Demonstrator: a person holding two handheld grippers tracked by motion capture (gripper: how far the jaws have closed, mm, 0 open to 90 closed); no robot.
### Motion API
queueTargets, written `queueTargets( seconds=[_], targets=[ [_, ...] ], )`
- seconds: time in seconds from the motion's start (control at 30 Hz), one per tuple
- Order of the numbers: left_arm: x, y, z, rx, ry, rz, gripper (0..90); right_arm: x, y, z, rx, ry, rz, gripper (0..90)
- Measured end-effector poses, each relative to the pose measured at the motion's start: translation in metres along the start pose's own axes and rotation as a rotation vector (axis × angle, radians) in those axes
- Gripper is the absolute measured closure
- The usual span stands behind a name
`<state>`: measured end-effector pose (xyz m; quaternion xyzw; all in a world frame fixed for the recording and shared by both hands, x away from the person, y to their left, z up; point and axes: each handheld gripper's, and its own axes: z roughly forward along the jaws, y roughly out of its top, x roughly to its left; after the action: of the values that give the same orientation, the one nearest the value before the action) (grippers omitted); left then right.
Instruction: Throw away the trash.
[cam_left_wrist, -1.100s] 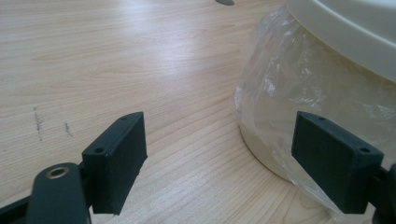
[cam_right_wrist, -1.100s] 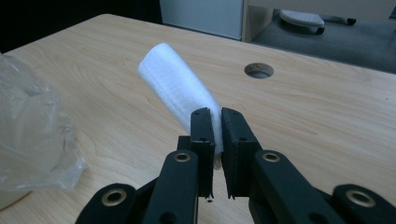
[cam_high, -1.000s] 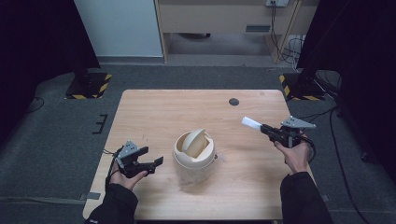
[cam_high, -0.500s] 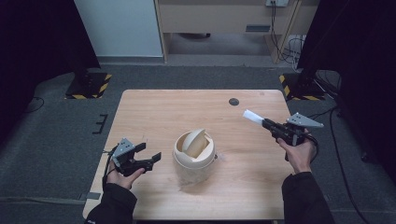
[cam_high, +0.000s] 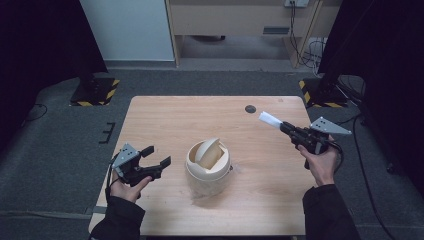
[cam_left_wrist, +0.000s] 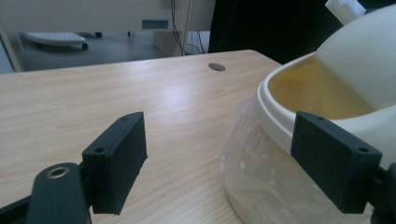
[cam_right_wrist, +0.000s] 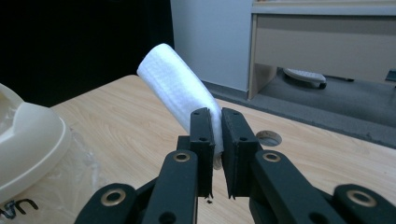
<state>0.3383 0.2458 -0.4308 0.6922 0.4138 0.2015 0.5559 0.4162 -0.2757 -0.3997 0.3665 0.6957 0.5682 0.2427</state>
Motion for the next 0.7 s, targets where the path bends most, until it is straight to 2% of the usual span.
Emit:
queueTargets(
  seconds=[0.47,0.7],
  targets=[
    [-0.007,0.017,-0.006,-0.071,-0.023,-0.004,18.5,0.014,0.016,-0.001,-0.049,0.038,-0.024,83.5],
    [-0.013,0.028,-0.001,-0.088,-0.042,0.015,18.6,0.017,0.019,-0.001,-0.068,0.05,-0.019,83.5]
  ],
)
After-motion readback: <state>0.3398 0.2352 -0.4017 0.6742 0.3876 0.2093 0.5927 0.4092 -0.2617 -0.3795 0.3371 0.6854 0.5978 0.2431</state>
